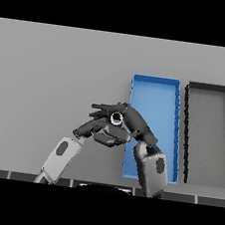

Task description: Pick up the blue pipe and place it into the blue bin.

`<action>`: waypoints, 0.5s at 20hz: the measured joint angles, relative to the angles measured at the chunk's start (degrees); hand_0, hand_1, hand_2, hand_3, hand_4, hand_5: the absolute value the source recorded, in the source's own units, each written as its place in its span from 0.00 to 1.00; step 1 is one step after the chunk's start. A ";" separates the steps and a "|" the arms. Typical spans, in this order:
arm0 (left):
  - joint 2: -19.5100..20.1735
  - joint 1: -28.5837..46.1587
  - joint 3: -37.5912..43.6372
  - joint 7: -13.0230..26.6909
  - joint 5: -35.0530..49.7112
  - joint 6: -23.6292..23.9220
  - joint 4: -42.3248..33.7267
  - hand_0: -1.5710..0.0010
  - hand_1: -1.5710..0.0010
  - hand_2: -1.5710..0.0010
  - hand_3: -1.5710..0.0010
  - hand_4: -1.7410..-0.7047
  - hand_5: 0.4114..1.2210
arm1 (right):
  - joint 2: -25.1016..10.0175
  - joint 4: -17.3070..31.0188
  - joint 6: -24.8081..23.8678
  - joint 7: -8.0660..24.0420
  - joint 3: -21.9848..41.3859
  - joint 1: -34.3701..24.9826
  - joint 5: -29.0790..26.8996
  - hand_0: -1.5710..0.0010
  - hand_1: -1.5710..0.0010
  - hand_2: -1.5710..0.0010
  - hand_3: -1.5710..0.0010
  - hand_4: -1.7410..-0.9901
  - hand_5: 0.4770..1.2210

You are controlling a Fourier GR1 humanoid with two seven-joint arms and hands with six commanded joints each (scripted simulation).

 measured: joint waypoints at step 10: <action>0.98 1.09 -0.53 -1.31 -0.45 -0.26 -1.80 1.00 1.00 1.00 1.00 0.77 0.07 | -7.67 -1.52 -11.84 11.16 -20.47 -22.12 -13.44 0.00 0.00 0.00 0.00 0.32 1.00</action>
